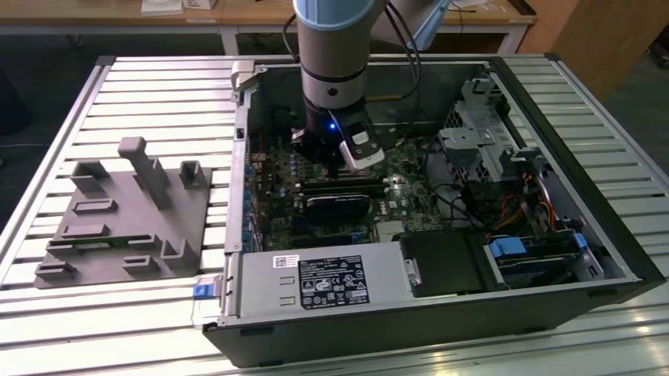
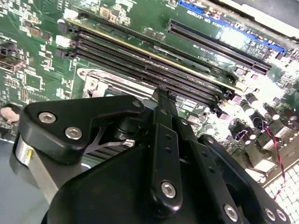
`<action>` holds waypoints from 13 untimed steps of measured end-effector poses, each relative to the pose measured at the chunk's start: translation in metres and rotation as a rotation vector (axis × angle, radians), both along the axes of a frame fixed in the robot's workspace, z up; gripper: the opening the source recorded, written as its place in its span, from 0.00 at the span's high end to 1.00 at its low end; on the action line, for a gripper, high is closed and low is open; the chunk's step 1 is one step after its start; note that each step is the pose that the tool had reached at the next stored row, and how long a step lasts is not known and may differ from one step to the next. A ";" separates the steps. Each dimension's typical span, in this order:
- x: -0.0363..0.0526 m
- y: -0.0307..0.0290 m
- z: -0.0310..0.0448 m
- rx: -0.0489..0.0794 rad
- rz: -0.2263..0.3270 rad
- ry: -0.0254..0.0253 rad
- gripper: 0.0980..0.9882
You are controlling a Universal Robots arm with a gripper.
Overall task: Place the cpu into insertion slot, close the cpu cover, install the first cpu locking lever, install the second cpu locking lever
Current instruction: 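Install the second cpu locking lever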
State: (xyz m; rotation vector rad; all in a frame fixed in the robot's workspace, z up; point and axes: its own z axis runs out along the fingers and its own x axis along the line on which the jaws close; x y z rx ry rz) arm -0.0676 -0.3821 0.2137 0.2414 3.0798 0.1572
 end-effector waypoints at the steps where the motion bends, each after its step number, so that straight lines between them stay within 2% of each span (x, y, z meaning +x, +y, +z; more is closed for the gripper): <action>1: -0.0008 -0.0007 -0.0005 0.008 0.000 -0.0008 0.99; 6: -0.0044 -0.0064 -0.0032 0.042 0.001 -0.0036 0.99; 10: -0.0061 -0.0136 -0.0046 0.061 0.001 -0.0051 0.99; 11: -0.0067 -0.0158 -0.0052 0.074 0.001 -0.0061 0.99; 12: -0.0071 -0.0161 -0.0056 0.080 0.001 -0.0068 0.99; 13: -0.0082 -0.0167 -0.0068 0.091 0.001 -0.0084 0.99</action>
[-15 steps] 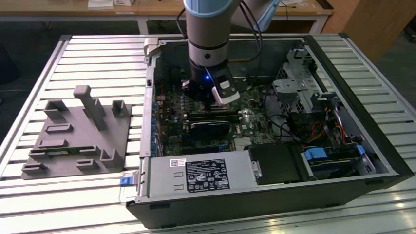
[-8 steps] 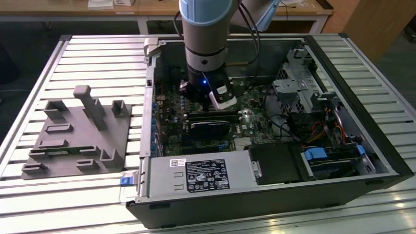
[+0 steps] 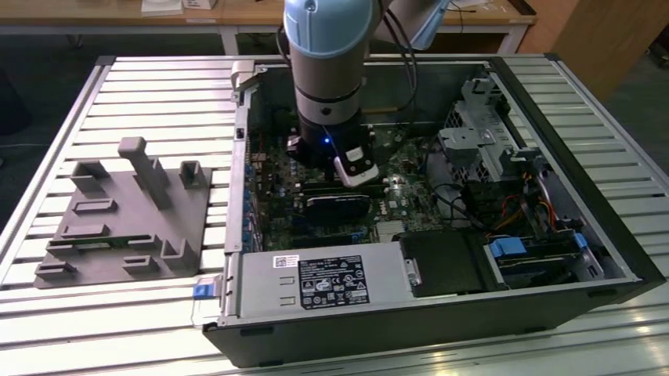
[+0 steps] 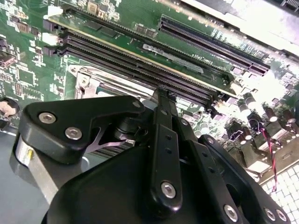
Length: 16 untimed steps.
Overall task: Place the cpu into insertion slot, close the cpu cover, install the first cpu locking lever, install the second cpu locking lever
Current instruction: 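Install the second cpu locking lever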
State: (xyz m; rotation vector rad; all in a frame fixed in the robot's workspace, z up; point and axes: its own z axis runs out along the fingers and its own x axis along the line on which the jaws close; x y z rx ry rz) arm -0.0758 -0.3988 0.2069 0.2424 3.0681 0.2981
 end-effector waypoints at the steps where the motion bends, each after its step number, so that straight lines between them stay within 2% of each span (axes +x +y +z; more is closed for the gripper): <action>1: -0.0006 -0.0004 -0.0009 0.004 0.000 -0.0006 0.99; 6: -0.0019 -0.0035 -0.0064 0.017 0.000 -0.0015 0.99; 11: -0.0027 -0.0067 -0.0084 0.068 0.000 -0.0030 0.99; 16: -0.0044 -0.0153 -0.0097 0.102 0.000 -0.0049 0.99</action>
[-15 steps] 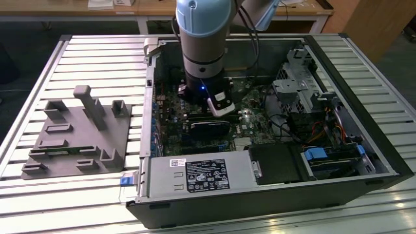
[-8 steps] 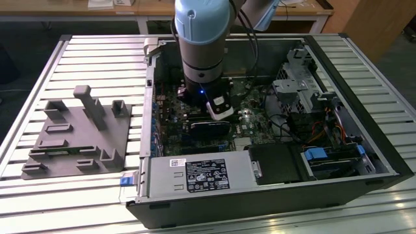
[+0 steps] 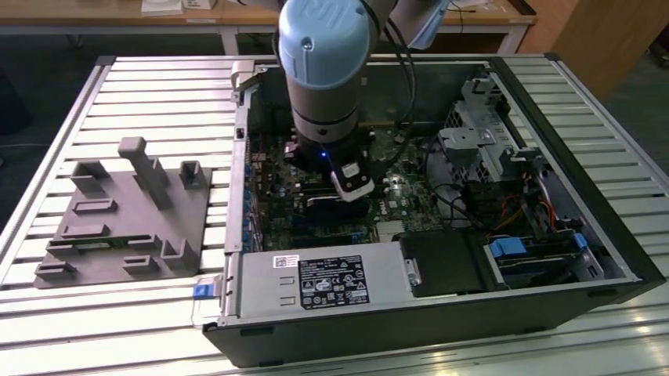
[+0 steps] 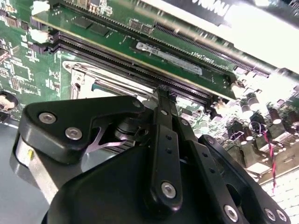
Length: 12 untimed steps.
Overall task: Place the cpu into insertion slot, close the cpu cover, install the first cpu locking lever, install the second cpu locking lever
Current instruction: 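Install the second cpu locking lever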
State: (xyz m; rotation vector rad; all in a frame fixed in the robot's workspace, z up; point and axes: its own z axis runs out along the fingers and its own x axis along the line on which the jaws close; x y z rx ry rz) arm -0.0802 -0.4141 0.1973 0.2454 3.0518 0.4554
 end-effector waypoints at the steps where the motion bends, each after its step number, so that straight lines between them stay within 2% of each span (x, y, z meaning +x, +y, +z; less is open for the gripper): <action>1: -0.0002 -0.0019 -0.0001 0.005 0.000 -0.0001 0.99; 4: -0.0004 -0.0066 -0.0004 0.025 0.000 -0.0005 0.99; 8: -0.0011 -0.0090 -0.0019 0.051 0.000 -0.0013 0.99; 12: -0.0013 -0.0090 -0.0048 0.064 0.000 -0.0014 0.99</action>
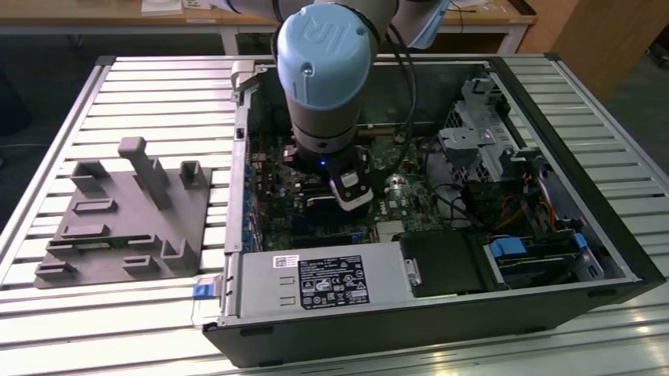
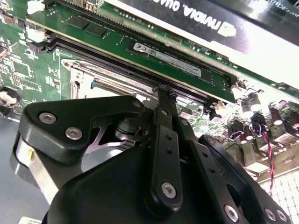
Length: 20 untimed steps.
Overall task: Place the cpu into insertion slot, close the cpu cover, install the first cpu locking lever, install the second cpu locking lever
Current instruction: 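Install the second cpu locking lever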
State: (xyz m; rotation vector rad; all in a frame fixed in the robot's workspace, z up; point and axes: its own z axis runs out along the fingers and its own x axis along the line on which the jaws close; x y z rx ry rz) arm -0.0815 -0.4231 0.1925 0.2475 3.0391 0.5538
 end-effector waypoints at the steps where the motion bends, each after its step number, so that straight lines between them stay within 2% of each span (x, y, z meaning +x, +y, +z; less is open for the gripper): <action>1: -0.0001 0.0000 -0.0008 0.002 0.000 0.0000 0.99; 8: -0.0021 0.0022 -0.0031 0.009 -0.003 -0.0002 0.99; 12: -0.0030 0.0046 -0.0039 0.010 -0.004 -0.0002 0.99; 20: -0.0044 0.0051 -0.0065 0.010 -0.004 -0.0001 0.99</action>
